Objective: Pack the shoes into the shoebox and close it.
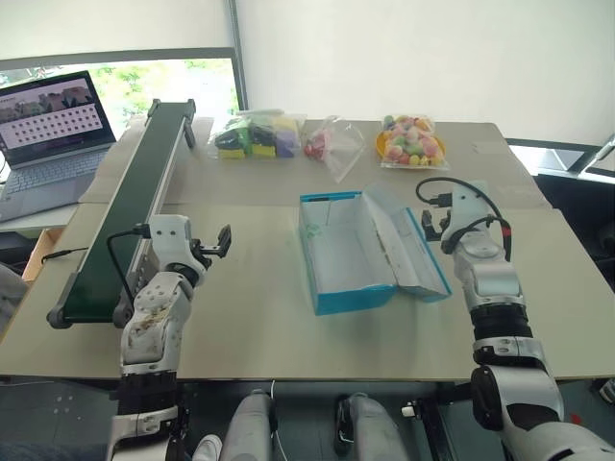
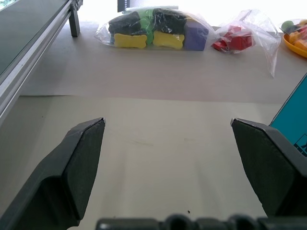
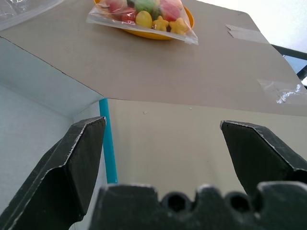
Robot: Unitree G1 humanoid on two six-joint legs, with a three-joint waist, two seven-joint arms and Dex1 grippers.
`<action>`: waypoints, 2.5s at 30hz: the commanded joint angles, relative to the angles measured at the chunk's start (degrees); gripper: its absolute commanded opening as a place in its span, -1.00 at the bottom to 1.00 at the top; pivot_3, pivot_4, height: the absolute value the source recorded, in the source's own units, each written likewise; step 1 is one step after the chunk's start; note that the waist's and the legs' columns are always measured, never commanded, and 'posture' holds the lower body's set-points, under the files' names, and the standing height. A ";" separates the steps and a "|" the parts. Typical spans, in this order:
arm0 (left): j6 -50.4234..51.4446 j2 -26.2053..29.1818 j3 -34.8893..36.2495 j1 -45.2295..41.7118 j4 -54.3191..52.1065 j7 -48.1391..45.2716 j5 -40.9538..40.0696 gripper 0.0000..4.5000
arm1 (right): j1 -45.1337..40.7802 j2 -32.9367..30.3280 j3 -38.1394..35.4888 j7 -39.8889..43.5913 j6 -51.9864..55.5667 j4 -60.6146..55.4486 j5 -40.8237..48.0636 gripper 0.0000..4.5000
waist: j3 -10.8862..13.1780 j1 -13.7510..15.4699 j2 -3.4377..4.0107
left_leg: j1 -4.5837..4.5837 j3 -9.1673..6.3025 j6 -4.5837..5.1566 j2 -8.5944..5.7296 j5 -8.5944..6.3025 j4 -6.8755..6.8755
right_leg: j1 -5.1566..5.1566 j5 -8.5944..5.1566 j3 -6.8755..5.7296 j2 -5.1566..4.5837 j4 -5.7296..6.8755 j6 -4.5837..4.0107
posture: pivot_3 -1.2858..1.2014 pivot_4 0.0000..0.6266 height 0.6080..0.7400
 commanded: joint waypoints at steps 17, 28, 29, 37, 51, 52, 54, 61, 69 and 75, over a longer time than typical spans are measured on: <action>8.27 15.02 17.24 4.46 -7.75 -3.44 -7.16 1.00 | -8.21 3.35 22.80 46.35 8.72 -26.64 19.08 0.99 | -0.03 -0.80 -0.12 | 0.07 -0.10 -0.36 0.13 -0.17 -0.06 | -0.17 -0.22 -0.12 0.03 0.42 -0.32 | 0.03 -0.52 0.10; 8.83 19.59 19.73 7.46 -2.77 -5.75 -7.11 1.00 | -5.14 9.59 29.14 45.62 8.74 -25.73 15.12 0.99 | -0.03 0.22 -0.12 | 0.06 -0.08 -0.60 0.15 -0.29 -0.10 | -0.24 -0.24 -0.17 0.00 0.38 -0.35 | 0.03 -0.52 0.10; 8.70 19.51 19.64 7.63 -2.85 -5.74 -6.97 1.00 | -5.05 9.92 28.95 45.34 8.96 -25.84 15.06 0.99 | -0.03 0.22 -0.12 | 0.04 -0.08 -0.61 0.15 -0.30 -0.10 | -0.25 -0.24 -0.16 -0.01 0.37 -0.34 | 0.03 -0.52 0.10; 8.48 18.93 19.24 7.65 -3.81 -5.49 -6.99 1.00 | -4.83 11.46 27.34 42.39 10.53 -25.76 15.24 0.99 | -0.03 0.17 -0.12 | 0.05 -0.04 -0.63 0.15 -0.31 -0.15 | -0.29 -0.24 -0.16 -0.02 0.37 -0.34 | 0.03 -0.52 0.10; 8.72 18.09 17.48 7.21 -3.43 -5.26 -6.83 1.00 | -5.00 11.64 25.79 40.24 11.50 -25.57 14.38 0.99 | -0.03 0.18 -0.12 | 0.05 -0.04 -0.64 0.15 -0.31 -0.16 | -0.28 -0.24 -0.16 -0.03 0.35 -0.34 | 0.03 -0.52 0.10; 8.70 18.08 17.48 7.19 -3.35 -5.29 -6.86 1.00 | -4.86 11.62 25.78 40.34 11.74 -25.85 14.53 0.99 | -0.03 0.18 -0.12 | 0.05 -0.04 -0.64 0.15 -0.31 -0.15 | -0.28 -0.24 -0.16 -0.03 0.35 -0.34 | 0.03 -0.52 0.10; 8.61 18.07 17.52 7.26 -2.99 -5.31 -6.80 1.00 | -4.20 11.38 26.17 40.98 12.38 -26.91 14.92 0.99 | -0.03 0.17 -0.12 | 0.05 -0.04 -0.64 0.15 -0.31 -0.15 | -0.29 -0.24 -0.16 -0.03 0.35 -0.34 | 0.03 -0.52 0.10; 9.74 18.37 17.52 7.34 -2.21 -5.55 -6.89 1.00 | -2.39 9.87 28.37 43.78 12.22 -27.18 13.63 0.99 | -0.03 0.17 -0.12 | 0.05 -0.04 -0.64 0.15 -0.31 -0.16 | -0.28 -0.24 -0.17 -0.03 0.34 -0.35 | 0.03 -0.52 0.10; 10.67 18.83 17.53 6.74 -1.34 -5.27 -6.40 1.00 | -2.12 9.47 28.66 41.75 11.22 -25.42 10.52 0.99 | -0.02 0.16 -0.13 | 0.05 -0.04 -0.64 0.15 -0.32 -0.17 | -0.29 -0.28 -0.17 -0.04 0.33 -0.42 | 0.03 -0.52 0.10; 11.44 19.05 18.03 6.16 -0.45 -4.61 -6.21 1.00 | -2.27 9.62 28.51 40.03 10.05 -25.16 8.50 0.99 | -0.02 0.18 -0.13 | 0.05 -0.04 -0.64 0.14 -0.32 -0.17 | -0.29 -0.28 -0.17 -0.04 0.32 -0.42 | 0.03 -0.52 0.10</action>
